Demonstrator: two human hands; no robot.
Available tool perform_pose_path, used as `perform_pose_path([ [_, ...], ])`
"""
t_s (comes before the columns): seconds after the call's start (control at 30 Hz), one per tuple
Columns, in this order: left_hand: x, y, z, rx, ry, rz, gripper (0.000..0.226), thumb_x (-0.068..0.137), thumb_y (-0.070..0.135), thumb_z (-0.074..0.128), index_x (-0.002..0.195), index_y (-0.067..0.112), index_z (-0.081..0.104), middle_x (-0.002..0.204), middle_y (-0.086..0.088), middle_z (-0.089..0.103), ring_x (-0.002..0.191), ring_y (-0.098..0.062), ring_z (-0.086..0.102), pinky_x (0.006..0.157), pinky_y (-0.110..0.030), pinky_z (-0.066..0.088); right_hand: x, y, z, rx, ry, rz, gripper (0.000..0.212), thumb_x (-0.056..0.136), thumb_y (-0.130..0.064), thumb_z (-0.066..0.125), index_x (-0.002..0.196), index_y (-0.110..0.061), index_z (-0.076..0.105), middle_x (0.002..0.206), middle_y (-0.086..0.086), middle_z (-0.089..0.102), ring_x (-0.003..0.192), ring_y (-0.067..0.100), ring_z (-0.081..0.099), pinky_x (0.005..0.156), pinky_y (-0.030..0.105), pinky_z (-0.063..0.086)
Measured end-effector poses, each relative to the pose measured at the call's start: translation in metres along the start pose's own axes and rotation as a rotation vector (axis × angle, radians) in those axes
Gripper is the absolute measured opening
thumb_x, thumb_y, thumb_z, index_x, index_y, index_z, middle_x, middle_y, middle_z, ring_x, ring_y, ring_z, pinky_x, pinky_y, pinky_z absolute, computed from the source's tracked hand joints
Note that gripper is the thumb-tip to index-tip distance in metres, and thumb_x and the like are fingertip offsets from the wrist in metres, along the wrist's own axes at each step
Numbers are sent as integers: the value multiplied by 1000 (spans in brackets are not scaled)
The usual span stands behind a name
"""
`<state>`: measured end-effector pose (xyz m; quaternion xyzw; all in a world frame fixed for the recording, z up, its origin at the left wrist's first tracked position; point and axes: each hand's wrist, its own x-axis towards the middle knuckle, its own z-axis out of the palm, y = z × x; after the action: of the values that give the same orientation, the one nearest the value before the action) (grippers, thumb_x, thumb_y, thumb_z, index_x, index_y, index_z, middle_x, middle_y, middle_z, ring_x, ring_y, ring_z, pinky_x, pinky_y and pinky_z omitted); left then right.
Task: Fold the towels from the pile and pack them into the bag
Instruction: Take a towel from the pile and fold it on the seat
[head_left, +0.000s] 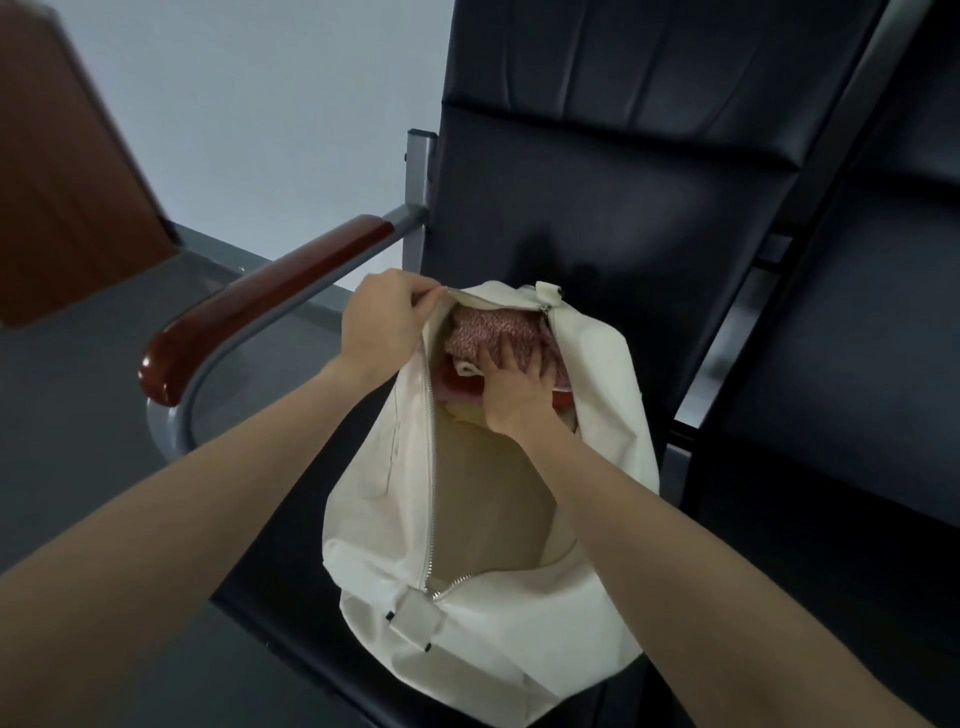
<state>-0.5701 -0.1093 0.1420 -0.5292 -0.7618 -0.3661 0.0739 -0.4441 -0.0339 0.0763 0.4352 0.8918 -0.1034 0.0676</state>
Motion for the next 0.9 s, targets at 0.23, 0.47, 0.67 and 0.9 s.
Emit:
perform_pose_path([
  [0.23, -11, 7, -20, 290, -137, -31, 47, 99, 51, 39, 112, 17, 69, 90, -4, 71, 85, -28, 65, 68, -38, 52, -36, 12, -8, 28, 119, -140, 74, 98, -30, 46, 153, -23, -2, 161, 10, -6, 148, 29, -6, 118, 50, 0],
  [0.47, -71, 63, -39, 321, -270, 75, 56, 101, 46, 31, 152, 23, 25, 149, -20, 33, 134, -39, 36, 102, -51, 37, -144, 92, -24, -39, 229, -108, 67, 101, -31, 37, 153, -21, -3, 161, 11, -3, 148, 28, -3, 118, 46, 3],
  [0.67, -127, 158, 1, 248, -400, 162, 59, 99, 50, 32, 153, 30, 19, 156, -15, 23, 140, -37, 27, 109, -51, 29, -255, 203, -34, -58, 179, 81, 68, 101, -35, 38, 154, -21, -2, 161, 11, 0, 148, 28, 0, 119, 47, 8],
  [0.9, -188, 294, 97, 193, -624, 352, 62, 101, 46, 33, 155, 23, 14, 156, -20, 20, 140, -38, 28, 110, -46, 33, -398, 355, -6, -120, 32, 357, 74, 98, -33, 44, 154, -20, -3, 160, 13, 1, 148, 29, 1, 118, 47, 9],
])
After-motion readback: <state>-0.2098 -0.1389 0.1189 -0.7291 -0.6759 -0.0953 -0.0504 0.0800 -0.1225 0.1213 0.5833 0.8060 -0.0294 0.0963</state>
